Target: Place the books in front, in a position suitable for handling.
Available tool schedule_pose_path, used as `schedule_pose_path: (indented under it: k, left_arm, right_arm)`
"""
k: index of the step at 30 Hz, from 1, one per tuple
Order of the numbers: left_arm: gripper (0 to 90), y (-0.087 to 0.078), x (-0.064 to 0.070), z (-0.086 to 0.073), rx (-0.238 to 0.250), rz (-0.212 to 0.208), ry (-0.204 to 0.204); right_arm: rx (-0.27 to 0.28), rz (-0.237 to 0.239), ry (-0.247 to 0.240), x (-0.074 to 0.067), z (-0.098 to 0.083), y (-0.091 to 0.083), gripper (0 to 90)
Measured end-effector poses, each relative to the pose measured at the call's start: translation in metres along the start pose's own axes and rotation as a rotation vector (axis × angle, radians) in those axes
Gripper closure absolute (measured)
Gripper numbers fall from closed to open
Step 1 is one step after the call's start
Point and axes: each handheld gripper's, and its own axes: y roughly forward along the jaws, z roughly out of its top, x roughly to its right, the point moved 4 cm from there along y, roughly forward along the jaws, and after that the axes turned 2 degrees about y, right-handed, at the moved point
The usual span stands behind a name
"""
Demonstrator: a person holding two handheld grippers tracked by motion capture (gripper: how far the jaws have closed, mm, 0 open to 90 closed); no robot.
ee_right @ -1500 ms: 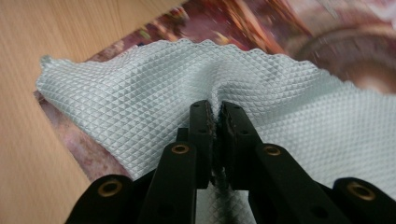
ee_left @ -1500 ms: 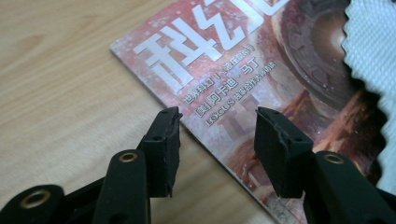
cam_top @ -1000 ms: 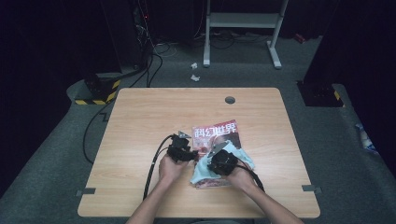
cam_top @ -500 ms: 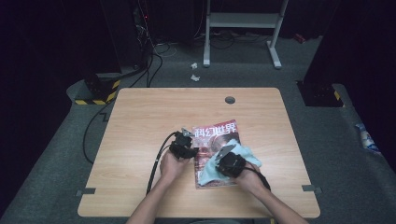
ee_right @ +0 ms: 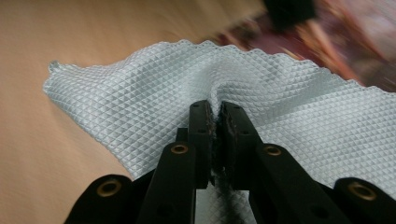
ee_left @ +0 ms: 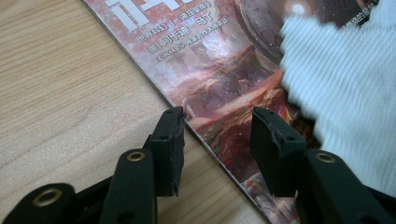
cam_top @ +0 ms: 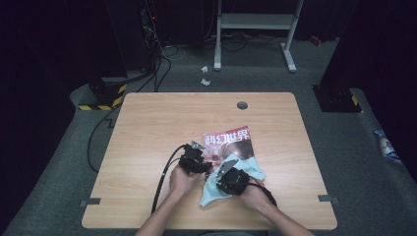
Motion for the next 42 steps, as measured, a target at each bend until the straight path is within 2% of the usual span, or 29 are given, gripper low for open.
schedule_pose_path:
  k: [2, 4, 6, 8, 12, 15, 18, 20, 24, 26, 27, 29, 30, 34, 38, 40, 42]
  left_arm:
    - [54.1, 0.000, 0.001, 0.000, 0.005, 0.001, -0.007]
    - [53.4, 0.000, 0.000, -0.001, 0.007, 0.003, -0.007]
    - [53.1, 0.001, 0.000, -0.001, 0.010, 0.003, -0.005]
    - [53.1, 0.000, 0.001, -0.001, 0.010, 0.005, 0.000]
    - [53.1, 0.000, 0.001, -0.001, 0.013, 0.006, 0.003]
    - [53.9, 0.000, 0.002, -0.002, 0.018, 0.014, -0.005]
    - [55.9, 0.000, 0.006, -0.002, 0.022, 0.029, 0.001]
    - [55.4, 0.000, 0.010, -0.002, 0.020, 0.041, 0.012]
    - [53.3, 0.000, 0.010, -0.002, 0.019, 0.040, 0.003]
    - [51.5, 0.000, 0.008, -0.002, 0.020, 0.040, 0.014]
    - [51.1, 0.001, 0.008, -0.002, 0.022, 0.037, 0.013]
    - [50.6, 0.001, 0.008, -0.002, 0.024, 0.036, 0.017]
    - [50.5, 0.001, 0.007, -0.002, 0.025, 0.036, 0.018]
    - [50.1, 0.001, 0.007, -0.003, 0.031, 0.030, 0.016]
    - [50.1, 0.002, 0.006, -0.003, 0.035, 0.026, 0.012]
    - [50.1, 0.002, 0.006, -0.003, 0.035, 0.019, 0.004]
    - [50.1, 0.002, 0.005, -0.003, 0.037, 0.012, -0.001]
  right_arm:
    - [0.007, 0.002, -0.027, -0.009, 0.004, 0.002, 82.4]
    - [0.007, -0.002, -0.040, -0.011, 0.003, 0.002, 82.3]
    - [0.003, 0.008, -0.026, -0.009, -0.002, -0.002, 82.2]
    - [0.000, -0.004, -0.016, -0.005, -0.012, -0.007, 82.2]
    - [-0.013, -0.049, 0.041, 0.012, -0.040, -0.026, 82.1]
    - [-0.016, -0.089, 0.112, 0.027, -0.065, -0.041, 82.1]
    - [0.000, -0.096, 0.167, 0.035, -0.077, -0.048, 82.2]
    - [0.000, -0.111, 0.159, 0.032, -0.074, -0.046, 82.2]
    - [0.022, -0.072, 0.117, 0.016, -0.054, -0.032, 82.1]
    - [0.030, -0.061, 0.089, 0.011, -0.045, -0.026, 82.0]
    - [0.024, -0.064, 0.075, 0.011, -0.043, -0.025, 82.0]
    - [0.025, -0.055, 0.083, 0.012, -0.045, -0.026, 81.7]
    - [0.028, -0.048, 0.091, 0.014, -0.047, -0.027, 81.6]
    - [0.003, -0.112, 0.100, 0.027, -0.070, -0.043, 81.5]
    - [-0.001, -0.165, 0.178, 0.048, -0.097, -0.060, 81.3]
    - [0.006, -0.169, 0.222, 0.057, -0.103, -0.063, 80.7]
    - [0.005, -0.188, 0.229, 0.063, -0.100, -0.061, 80.7]
